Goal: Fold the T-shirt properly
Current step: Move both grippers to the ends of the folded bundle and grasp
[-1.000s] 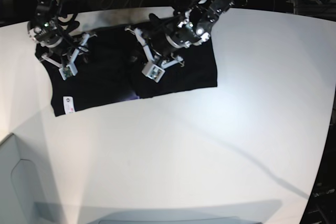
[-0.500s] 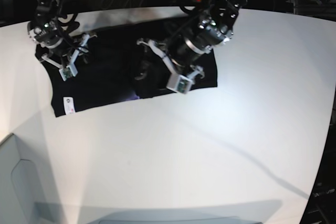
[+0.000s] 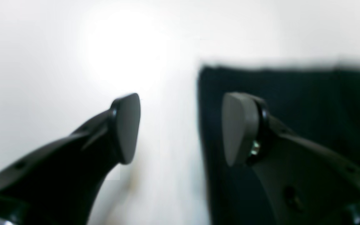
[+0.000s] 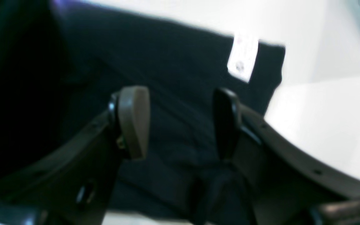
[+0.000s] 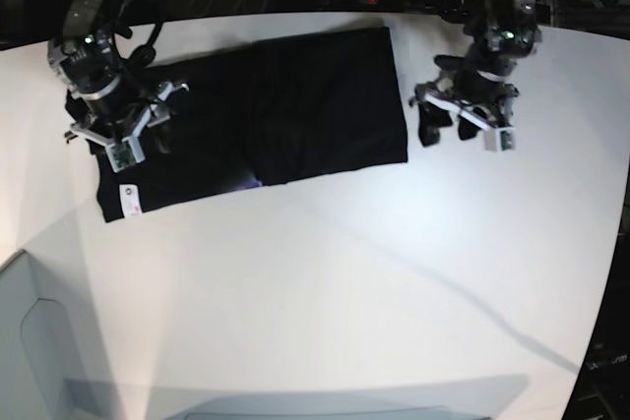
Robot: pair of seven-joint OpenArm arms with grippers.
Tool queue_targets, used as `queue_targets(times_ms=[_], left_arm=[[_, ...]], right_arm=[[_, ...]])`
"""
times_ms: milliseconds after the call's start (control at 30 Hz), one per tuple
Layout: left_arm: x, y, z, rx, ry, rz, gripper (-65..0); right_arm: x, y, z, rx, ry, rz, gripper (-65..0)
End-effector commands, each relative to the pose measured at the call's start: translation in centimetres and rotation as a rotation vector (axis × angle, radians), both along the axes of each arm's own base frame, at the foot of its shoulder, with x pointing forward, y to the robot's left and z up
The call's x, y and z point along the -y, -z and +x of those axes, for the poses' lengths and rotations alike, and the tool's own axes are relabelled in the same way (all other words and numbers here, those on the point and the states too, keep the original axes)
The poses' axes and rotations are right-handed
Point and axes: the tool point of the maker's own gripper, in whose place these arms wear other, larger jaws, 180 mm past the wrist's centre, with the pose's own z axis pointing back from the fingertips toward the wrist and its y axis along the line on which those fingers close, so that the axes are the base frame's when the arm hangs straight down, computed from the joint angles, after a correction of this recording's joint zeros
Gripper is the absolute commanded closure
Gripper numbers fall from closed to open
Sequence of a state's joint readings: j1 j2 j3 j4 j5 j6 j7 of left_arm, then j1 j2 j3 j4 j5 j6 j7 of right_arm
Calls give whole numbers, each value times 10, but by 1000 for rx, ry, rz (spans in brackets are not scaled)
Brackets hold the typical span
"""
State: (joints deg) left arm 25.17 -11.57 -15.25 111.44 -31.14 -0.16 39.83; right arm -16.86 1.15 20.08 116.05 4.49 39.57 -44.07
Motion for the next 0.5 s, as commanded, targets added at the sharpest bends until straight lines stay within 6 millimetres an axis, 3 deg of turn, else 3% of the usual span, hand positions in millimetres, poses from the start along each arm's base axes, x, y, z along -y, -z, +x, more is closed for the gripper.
queue_targets(times_ms=[0, 67, 133, 333, 467], left_arm=[[-13, -12, 4, 39, -32, -8, -399], [-33, -18, 4, 53, -85, -22, -399], [-39, -18, 1, 51, -102, -34, -399], [-34, -12, -3, 20, -94, -50, -399], [-32, 7, -12, -70, -89, -72, -399]], right_arm=[[-7, -7, 4, 31, -12, 19, -332], [-28, -7, 6, 35, -39, 62, -332], [-55, -8, 8, 39, -89, 107, -332], [-133, -18, 6, 55, -268, 209, -332], [-160, -7, -6, 6, -344, 233, -332]])
